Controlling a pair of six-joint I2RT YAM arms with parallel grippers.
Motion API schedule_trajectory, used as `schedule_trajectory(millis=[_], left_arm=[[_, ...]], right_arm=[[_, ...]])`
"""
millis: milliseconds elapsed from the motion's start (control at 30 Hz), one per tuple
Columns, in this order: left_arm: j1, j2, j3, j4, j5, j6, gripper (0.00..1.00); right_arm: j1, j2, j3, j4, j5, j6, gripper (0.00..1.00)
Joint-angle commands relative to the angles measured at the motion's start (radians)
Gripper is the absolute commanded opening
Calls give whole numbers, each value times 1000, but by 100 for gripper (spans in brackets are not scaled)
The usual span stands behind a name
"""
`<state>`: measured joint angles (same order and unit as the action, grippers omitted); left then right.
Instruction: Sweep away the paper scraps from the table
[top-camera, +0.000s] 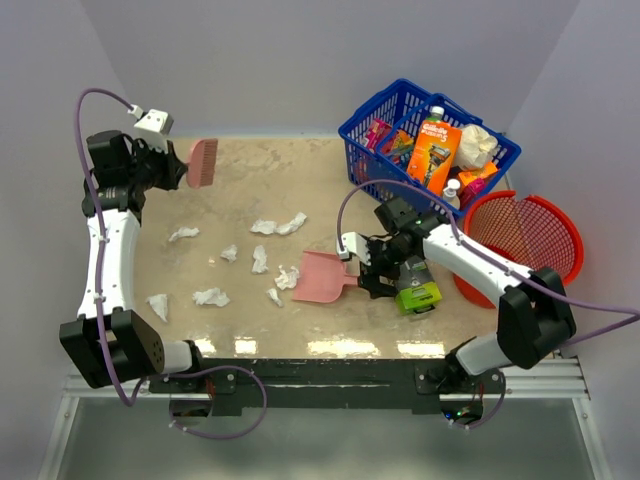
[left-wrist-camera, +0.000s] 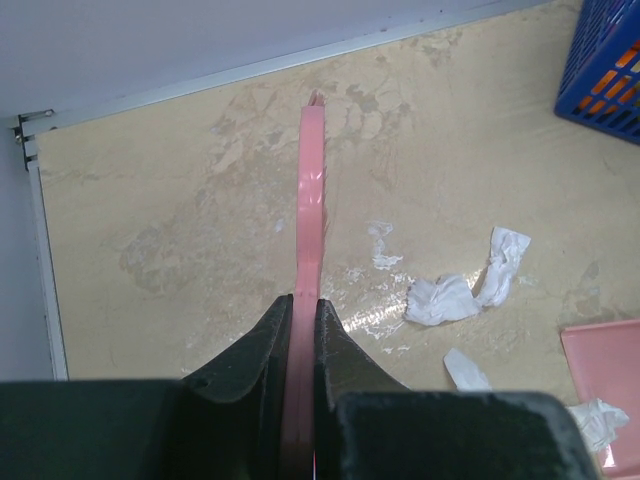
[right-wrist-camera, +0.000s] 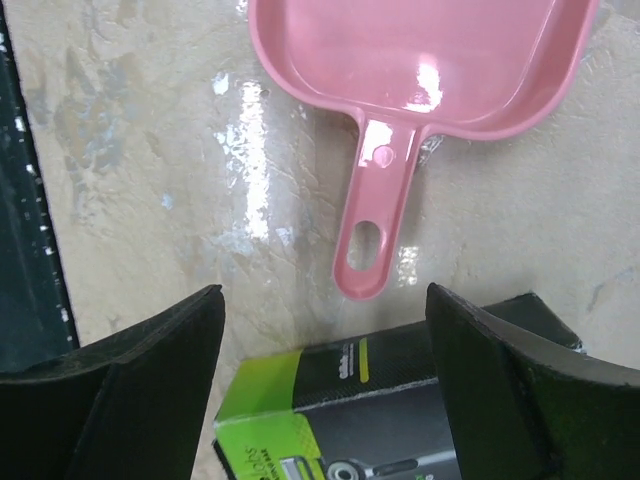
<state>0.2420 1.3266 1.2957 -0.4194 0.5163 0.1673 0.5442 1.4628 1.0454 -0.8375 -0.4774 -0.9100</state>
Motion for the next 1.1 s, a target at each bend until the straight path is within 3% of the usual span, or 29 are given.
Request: schedule_trajectory(millis=[0,367,1067], left_arm=[[8,-17,-4,47,10,-6,0],[8,-38,-21,31,-4,3,0],[8,-30,-42,25,10,6,0]], right_arm=[[-3,-6,-44,167,-43,-35,82],[-3,65,-114,328,-9,26,77],[39,149,-157,393,59,69,54]])
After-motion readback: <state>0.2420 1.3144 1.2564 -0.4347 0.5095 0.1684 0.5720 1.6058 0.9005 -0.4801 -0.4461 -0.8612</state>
